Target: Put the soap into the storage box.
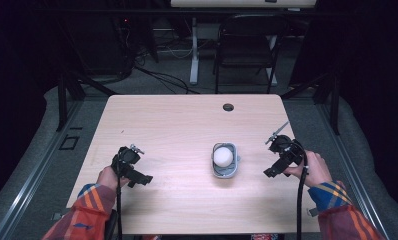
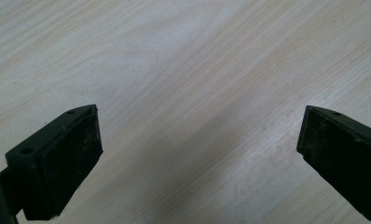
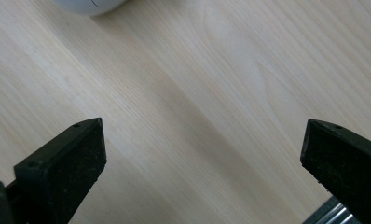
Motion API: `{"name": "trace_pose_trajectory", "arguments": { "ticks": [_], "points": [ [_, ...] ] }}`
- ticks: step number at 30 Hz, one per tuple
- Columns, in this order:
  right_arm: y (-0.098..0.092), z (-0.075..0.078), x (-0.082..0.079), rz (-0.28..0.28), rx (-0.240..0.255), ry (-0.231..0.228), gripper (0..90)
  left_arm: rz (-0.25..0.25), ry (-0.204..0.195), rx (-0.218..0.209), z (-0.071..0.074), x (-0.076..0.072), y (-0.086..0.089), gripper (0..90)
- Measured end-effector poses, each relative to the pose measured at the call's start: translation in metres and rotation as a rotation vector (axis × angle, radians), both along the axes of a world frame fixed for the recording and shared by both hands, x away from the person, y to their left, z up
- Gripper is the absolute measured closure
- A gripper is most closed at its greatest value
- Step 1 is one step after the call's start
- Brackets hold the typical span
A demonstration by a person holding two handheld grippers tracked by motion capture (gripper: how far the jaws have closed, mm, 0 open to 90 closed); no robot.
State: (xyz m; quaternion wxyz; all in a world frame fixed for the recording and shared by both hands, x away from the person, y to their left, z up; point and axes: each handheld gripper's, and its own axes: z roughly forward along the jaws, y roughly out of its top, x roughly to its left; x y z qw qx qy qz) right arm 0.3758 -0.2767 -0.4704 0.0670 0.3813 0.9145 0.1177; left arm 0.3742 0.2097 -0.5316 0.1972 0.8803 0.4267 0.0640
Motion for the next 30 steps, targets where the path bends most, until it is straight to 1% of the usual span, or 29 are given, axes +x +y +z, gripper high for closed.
{"name": "trace_pose_trajectory", "arguments": {
  "ticks": [1, 5, 6, 10, 11, 12, 13, 15, 16, 17, 18, 19, 20, 21, 22, 24, 26, 27, 28, 29, 30],
  "points": [
    [-0.002, -0.002, -0.001, -0.008, 0.004, 0.001, 0.0, -0.002, -0.001, 0.000, 0.000, 0.000, 0.000, 0.0],
    [-0.014, -0.007, -0.008, -0.017, -0.027, 0.011, 0.0, -0.009, 0.001, 0.004, -0.001, 0.000, 0.000, 0.0],
    [-0.016, -0.009, -0.009, -0.030, -0.020, 0.008, 0.0, -0.009, 0.001, 0.004, -0.001, 0.000, 0.000, 0.0],
    [-0.022, -0.013, -0.013, -0.044, -0.019, 0.010, 0.0, -0.013, 0.006, 0.008, -0.001, 0.000, 0.000, 0.0],
    [-0.025, -0.015, -0.014, -0.045, -0.018, 0.017, 0.0, -0.014, 0.004, 0.008, -0.001, 0.000, -0.001, 0.0],
    [-0.028, -0.018, -0.017, -0.063, -0.014, 0.011, 0.0, -0.016, 0.005, 0.009, -0.001, 0.000, -0.001, 0.0],
    [-0.028, -0.018, -0.017, -0.063, -0.014, 0.011, 0.0, -0.016, 0.005, 0.009, -0.001, 0.000, -0.001, 0.0],
    [-0.032, -0.022, -0.020, -0.082, -0.012, -0.001, 0.0, -0.019, 0.004, 0.011, -0.002, 0.000, -0.001, 0.0],
    [-0.034, -0.025, -0.021, -0.087, 0.003, 0.002, 0.0, -0.021, 0.005, 0.011, -0.002, 0.000, -0.001, 0.0],
    [-0.035, -0.027, -0.023, -0.104, 0.009, -0.009, 0.0, -0.023, 0.005, 0.013, -0.002, 0.000, -0.001, 0.0],
    [-0.037, -0.029, -0.024, -0.103, 0.004, -0.012, 0.0, -0.025, 0.004, 0.014, -0.002, 0.000, -0.001, 0.0],
    [-0.038, -0.030, -0.025, -0.101, 0.003, -0.002, 0.0, -0.027, 0.006, 0.015, -0.002, -0.001, -0.002, 0.0],
    [-0.040, -0.033, -0.026, -0.102, -0.007, -0.009, 0.0, -0.028, 0.007, 0.016, -0.002, -0.001, -0.002, 0.0],
    [-0.042, -0.036, -0.028, -0.107, 0.003, -0.009, 0.0, -0.030, 0.008, 0.017, -0.002, -0.001, -0.002, 0.0],
    [-0.043, -0.039, -0.029, -0.106, -0.007, -0.008, 0.0, -0.032, 0.010, 0.017, -0.002, -0.001, -0.002, 0.0],
    [-0.044, -0.047, -0.031, -0.101, -0.012, 0.009, 0.0, -0.039, 0.011, 0.019, -0.002, -0.001, -0.002, 0.0],
    [-0.043, -0.055, -0.031, -0.113, -0.035, 0.028, 0.0, -0.040, 0.010, 0.016, -0.002, -0.002, -0.003, 0.0],
    [-0.044, -0.058, -0.031, -0.105, -0.052, 0.038, 0.0, -0.041, 0.011, 0.014, -0.002, -0.002, -0.003, 0.0],
    [-0.043, -0.062, -0.032, -0.131, -0.020, 0.018, 0.0, -0.040, 0.010, 0.012, -0.002, -0.003, -0.003, 0.0],
    [-0.043, -0.062, -0.031, -0.119, -0.046, 0.033, 0.0, -0.040, 0.009, 0.012, -0.002, -0.003, -0.002, 0.0],
    [-0.043, -0.063, -0.032, -0.124, -0.032, 0.024, 0.0, -0.041, 0.009, 0.010, -0.002, -0.003, -0.002, 0.0]
  ]
}}
